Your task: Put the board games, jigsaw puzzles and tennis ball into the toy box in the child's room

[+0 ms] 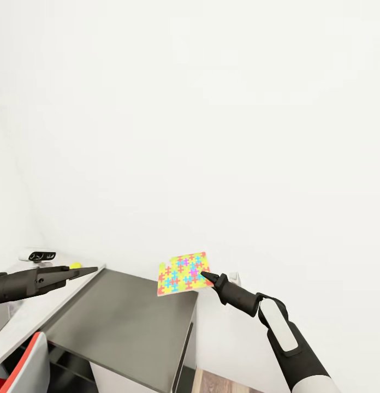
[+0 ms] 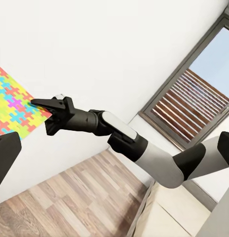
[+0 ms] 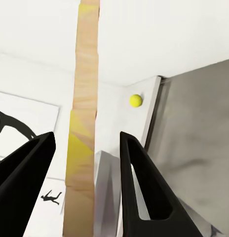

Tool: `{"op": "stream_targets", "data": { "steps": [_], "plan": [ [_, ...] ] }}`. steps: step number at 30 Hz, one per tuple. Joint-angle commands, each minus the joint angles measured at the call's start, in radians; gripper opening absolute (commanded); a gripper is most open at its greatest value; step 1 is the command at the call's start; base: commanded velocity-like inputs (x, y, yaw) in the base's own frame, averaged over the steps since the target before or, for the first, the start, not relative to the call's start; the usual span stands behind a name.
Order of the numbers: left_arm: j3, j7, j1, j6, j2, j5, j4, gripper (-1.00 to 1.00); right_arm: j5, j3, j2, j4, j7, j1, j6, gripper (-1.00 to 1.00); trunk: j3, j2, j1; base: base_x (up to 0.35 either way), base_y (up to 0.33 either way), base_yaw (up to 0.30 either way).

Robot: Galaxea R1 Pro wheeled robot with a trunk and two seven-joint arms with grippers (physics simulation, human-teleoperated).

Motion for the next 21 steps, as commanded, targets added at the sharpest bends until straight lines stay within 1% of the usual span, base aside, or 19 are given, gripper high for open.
{"op": "stream_targets", "data": {
  "steps": [1,4,10,17,21],
  "plan": [
    [0.000,-0.004,0.000,0.010,0.000,-0.001,0.000,1.00,0.003,-0.001,0.000,0.000,0.004,0.000,0.003,-1.00,0.003,0.007,-0.004,0.000,0.000,0.051],
    [0.000,-0.004,0.000,0.010,0.000,-0.001,0.000,1.00,0.004,-0.001,0.000,0.000,0.003,0.000,0.003,-1.00,0.015,0.028,-0.015,0.000,0.000,0.118],
    [0.000,-0.004,0.000,0.010,0.000,-0.001,0.000,1.00,0.003,-0.001,0.000,0.000,0.004,0.000,0.003,-1.00,0.040,0.070,-0.038,0.000,0.000,0.190],
    [0.000,-0.004,0.000,0.009,0.000,-0.001,0.000,1.00,0.003,-0.001,0.000,0.000,0.004,0.000,0.003,-1.00,0.048,0.070,-0.038,0.000,0.000,0.193],
    [0.000,-0.004,0.000,0.009,0.000,-0.001,0.000,1.00,0.003,-0.001,0.000,0.000,0.004,0.000,0.004,-1.00,0.049,0.070,-0.038,0.000,0.000,0.054]
  ]
}}
